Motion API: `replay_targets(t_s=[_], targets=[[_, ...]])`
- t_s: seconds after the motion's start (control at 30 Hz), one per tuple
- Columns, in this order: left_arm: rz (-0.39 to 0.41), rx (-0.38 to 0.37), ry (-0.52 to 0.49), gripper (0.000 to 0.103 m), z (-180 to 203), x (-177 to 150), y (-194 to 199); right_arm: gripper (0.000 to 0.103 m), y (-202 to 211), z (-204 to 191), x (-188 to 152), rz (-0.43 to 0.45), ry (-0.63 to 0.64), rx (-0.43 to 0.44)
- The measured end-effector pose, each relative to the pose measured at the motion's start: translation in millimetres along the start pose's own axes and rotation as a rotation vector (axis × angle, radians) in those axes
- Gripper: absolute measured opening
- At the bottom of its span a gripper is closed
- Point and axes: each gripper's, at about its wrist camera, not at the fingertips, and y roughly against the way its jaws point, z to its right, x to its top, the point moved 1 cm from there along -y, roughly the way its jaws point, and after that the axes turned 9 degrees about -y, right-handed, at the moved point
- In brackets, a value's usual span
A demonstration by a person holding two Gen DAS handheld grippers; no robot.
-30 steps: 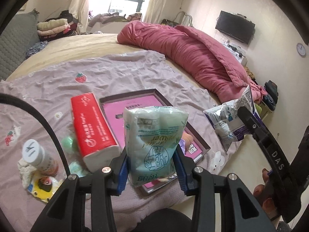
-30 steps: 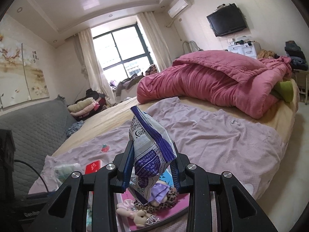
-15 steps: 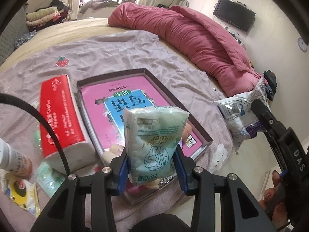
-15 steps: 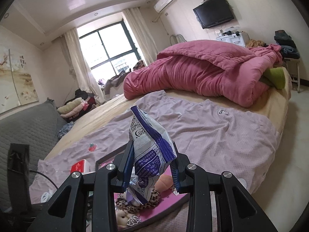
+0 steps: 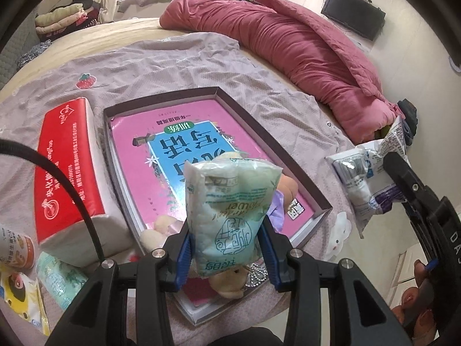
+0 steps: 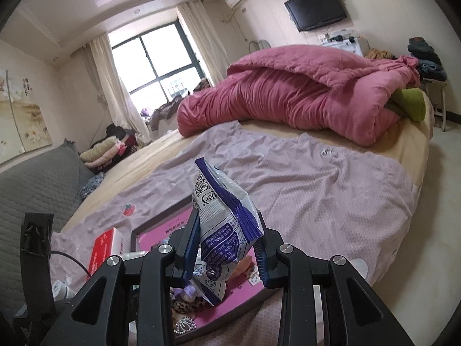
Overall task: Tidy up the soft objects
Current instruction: 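Lift and carry the tissue pack and snack bag toward the tray with both tools, then lower the snack bag into the tray and open the right tool while the left tool releases the tissue pack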
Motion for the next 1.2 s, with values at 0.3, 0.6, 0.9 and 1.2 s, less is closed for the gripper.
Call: replay_targets(t_s=[0.3,0.6,0.9,1.2], targets=[[-0.018,-0.004,-0.001,0.043,-0.9,-1.8,-11.0,0.035,-29.8,6.5,-18.3,-0.127,0.03,-0.061],[-0.024,-0.011,0.009,0.043,-3.3,-2.8,-14.4,0.035,-51.8,5.5,-34.1,-0.213,0.057,-0.051],[-0.034,-0.008,0.017,0.043,-5.6,-2.2,-20.2,0.035,-76.0,5.9,-48.0,-0.28,0.092,-0.085],[-0.049,-0.003,0.019,0.043,-6.4,-0.1,-26.3,0.038,-85.4,8.7,-55.7,-0.294,0.145,-0.147]])
